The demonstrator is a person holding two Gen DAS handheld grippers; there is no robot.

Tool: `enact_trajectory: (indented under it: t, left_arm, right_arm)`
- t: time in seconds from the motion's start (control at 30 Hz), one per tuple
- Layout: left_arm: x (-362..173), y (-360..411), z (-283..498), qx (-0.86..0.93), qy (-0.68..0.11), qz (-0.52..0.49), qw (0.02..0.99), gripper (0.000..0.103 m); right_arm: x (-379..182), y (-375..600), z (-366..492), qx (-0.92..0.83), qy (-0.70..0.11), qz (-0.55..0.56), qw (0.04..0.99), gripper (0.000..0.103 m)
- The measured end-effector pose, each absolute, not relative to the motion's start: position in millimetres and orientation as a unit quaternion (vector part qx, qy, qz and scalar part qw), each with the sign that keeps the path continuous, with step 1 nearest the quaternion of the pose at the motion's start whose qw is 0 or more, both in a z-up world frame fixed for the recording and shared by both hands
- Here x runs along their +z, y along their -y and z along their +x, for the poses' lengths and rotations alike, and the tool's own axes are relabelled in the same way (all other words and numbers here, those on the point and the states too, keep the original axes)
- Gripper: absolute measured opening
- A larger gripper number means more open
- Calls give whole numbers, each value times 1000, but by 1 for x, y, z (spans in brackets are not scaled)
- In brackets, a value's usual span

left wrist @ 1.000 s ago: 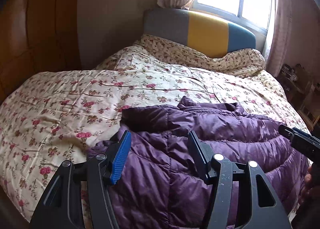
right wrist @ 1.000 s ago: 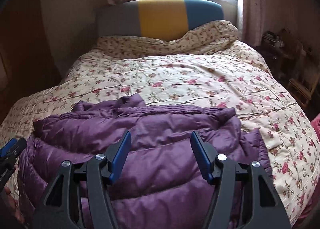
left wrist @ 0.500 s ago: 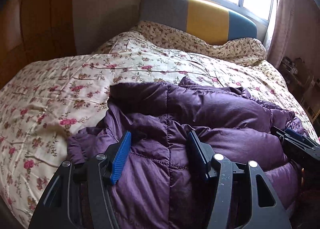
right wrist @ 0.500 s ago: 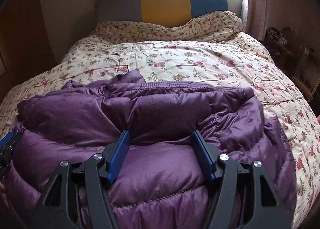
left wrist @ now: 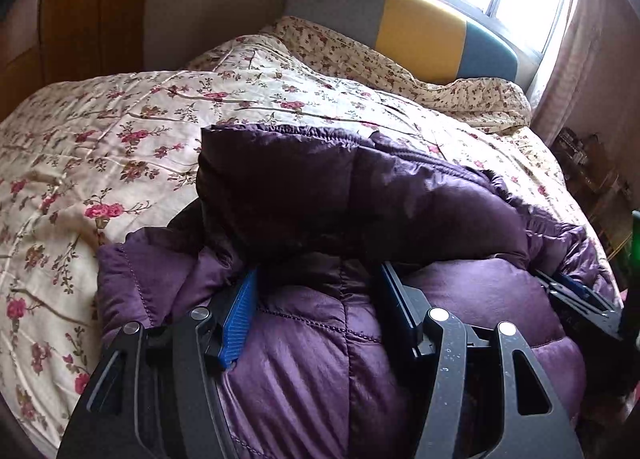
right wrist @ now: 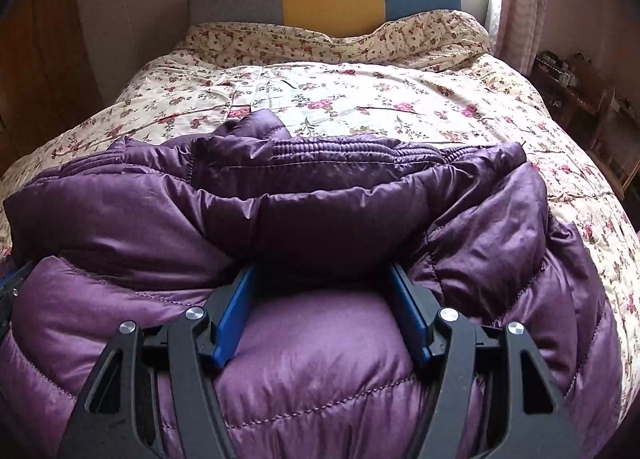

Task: Fold large clothes

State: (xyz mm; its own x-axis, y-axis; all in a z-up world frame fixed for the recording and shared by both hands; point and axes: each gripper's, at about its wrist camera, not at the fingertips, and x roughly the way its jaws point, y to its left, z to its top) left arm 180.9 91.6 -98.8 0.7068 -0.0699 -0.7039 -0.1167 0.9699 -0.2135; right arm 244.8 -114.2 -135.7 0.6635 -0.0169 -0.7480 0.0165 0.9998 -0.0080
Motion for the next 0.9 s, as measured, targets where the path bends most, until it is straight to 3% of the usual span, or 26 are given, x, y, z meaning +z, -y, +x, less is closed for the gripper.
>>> enact_trajectory:
  t: [0.1,0.4,0.6,0.8,0.9]
  left_arm:
    - [-85,-92,169,20,-370,-123,921,61]
    - [-54,-63,126,-21,-329,-122,936,61]
    - [-76,-15,123,-50,-365,-75,927,61]
    - [-97,-17,137,-48,-387,-87,917,63]
    - [-92,-19,134,-50,-387,-92,916,63]
  right_arm:
    - [-123,118,233,0,-397,13,918,70]
    - [-87,157,173,-8,-365,42,930,67]
    - [-107,180,155,-44,-392,37,918,66]
    - [-116,165,158,-65,-395,2,916,67]
    - [-107,156,155,-64,-384,0,921,61]
